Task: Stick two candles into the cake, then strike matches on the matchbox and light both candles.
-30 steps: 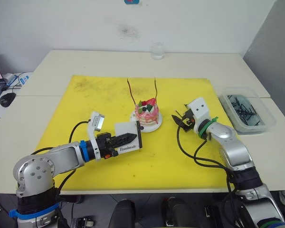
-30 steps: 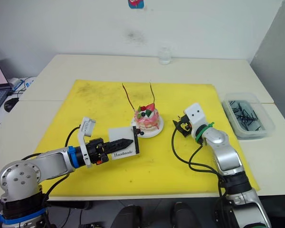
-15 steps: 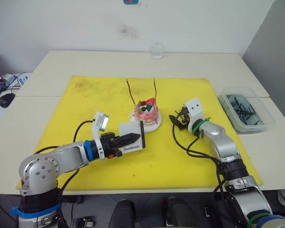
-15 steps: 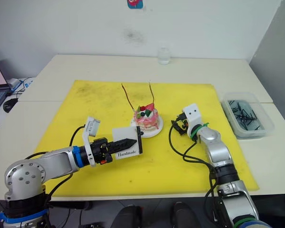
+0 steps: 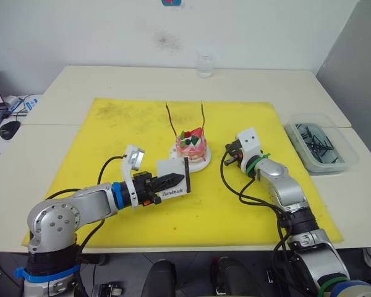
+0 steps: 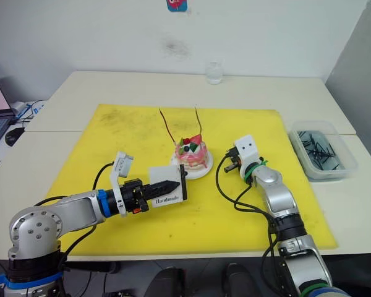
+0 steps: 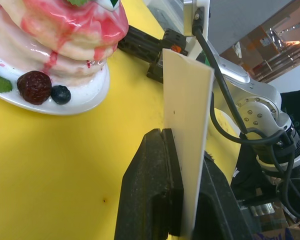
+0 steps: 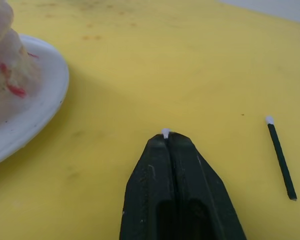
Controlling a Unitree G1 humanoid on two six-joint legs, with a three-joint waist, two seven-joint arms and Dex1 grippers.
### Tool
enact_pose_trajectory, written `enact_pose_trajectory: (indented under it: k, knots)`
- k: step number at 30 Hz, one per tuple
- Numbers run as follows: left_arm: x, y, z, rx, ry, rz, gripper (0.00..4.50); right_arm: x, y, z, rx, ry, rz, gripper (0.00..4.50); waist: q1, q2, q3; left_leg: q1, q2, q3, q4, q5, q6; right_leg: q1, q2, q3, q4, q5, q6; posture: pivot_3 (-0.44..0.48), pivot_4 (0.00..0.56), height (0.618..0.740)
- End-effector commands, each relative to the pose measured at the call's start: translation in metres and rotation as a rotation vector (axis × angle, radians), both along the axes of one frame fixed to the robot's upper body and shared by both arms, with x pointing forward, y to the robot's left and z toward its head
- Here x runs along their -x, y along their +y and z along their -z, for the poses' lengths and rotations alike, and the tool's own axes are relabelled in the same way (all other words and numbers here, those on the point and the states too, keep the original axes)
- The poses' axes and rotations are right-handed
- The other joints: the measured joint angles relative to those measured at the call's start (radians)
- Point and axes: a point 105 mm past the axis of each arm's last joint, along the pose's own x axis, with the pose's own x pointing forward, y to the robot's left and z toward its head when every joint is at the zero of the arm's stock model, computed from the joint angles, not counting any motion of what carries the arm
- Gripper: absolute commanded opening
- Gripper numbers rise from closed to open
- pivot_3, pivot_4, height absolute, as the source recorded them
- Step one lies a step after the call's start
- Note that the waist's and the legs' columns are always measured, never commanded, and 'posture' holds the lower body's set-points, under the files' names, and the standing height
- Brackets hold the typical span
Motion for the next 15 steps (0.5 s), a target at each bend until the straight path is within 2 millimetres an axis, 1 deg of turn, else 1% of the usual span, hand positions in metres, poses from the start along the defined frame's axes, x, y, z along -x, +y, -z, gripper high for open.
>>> enact_pose_trajectory:
  k: [1,6,9,15]
  knots:
    - [0.001,-0.001,-0.005,0.01,-0.025,0.008,0.0,0.003,0.001,-0.006,-0.013,-0.02,0.002,0.03,0.0,0.0,0.0,0.0,0.0,0.0,0.0,0.0,0.0,0.0,0.0,0.0,0.0,0.0,0.0,0.0,0.15,0.74]
    - [0.001,-0.002,-0.005,0.011,-0.023,0.008,0.0,0.011,0.006,-0.017,-0.051,-0.04,-0.026,0.03,0.0,0.0,0.0,0.0,0.0,0.0,0.0,0.0,0.0,0.0,0.0,0.0,0.0,0.0,0.0,0.0,0.15,0.74]
    - [0.001,-0.003,-0.005,0.012,-0.022,0.012,0.0,0.018,0.005,-0.026,-0.06,-0.049,-0.037,0.03,0.0,0.0,0.0,0.0,0.0,0.0,0.0,0.0,0.0,0.0,0.0,0.0,0.0,0.0,0.0,0.0,0.15,0.74]
    - [0.002,-0.005,-0.005,0.017,-0.018,0.023,0.0,0.043,-0.005,-0.04,-0.085,-0.071,-0.044,0.03,0.002,0.0,0.0,0.0,0.0,0.0,0.0,0.0,0.0,0.0,0.0,0.0,0.0,0.0,0.0,0.0,0.15,0.74]
